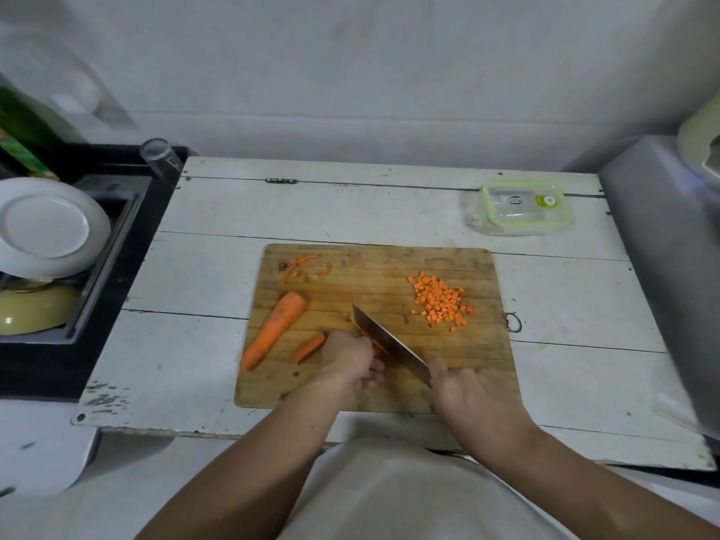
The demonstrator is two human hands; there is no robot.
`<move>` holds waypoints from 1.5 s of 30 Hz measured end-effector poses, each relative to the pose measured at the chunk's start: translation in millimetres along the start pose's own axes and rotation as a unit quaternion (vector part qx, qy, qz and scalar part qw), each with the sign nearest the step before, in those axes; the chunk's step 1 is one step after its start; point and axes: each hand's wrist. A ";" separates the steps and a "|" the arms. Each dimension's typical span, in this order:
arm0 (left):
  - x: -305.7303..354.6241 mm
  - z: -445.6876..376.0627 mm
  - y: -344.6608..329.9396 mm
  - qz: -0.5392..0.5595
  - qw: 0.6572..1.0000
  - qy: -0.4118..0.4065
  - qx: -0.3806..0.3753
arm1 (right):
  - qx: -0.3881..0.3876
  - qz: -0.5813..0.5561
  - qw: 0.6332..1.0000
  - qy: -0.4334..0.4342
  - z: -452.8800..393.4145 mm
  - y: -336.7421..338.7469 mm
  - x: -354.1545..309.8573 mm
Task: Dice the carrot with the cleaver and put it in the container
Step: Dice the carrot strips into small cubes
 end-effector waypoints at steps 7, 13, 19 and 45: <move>1.6 -8.1 6.2 0.008 1.000 0.020 -0.010 | -0.004 -0.036 0.999 0.032 -2.2 -0.3 -0.1; -0.9 -11.9 1.7 0.022 1.000 0.015 0.015 | -0.027 -0.048 0.998 0.030 -12.8 2.3 -3.4; 3.6 -12.6 2.6 0.033 0.999 0.019 0.014 | 0.004 0.000 0.999 0.032 -33.3 -4.7 -20.0; 15.1 -8.4 -30.6 -0.528 0.790 -0.299 0.082 | 0.088 -0.544 0.811 -0.196 4.1 -6.5 57.6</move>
Point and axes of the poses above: each hand's wrist, its own z-axis away from the middle knuckle, its own y-axis out of the back of the hand, x = y × z, and after that the axes turned 4 degrees about z, right-handed
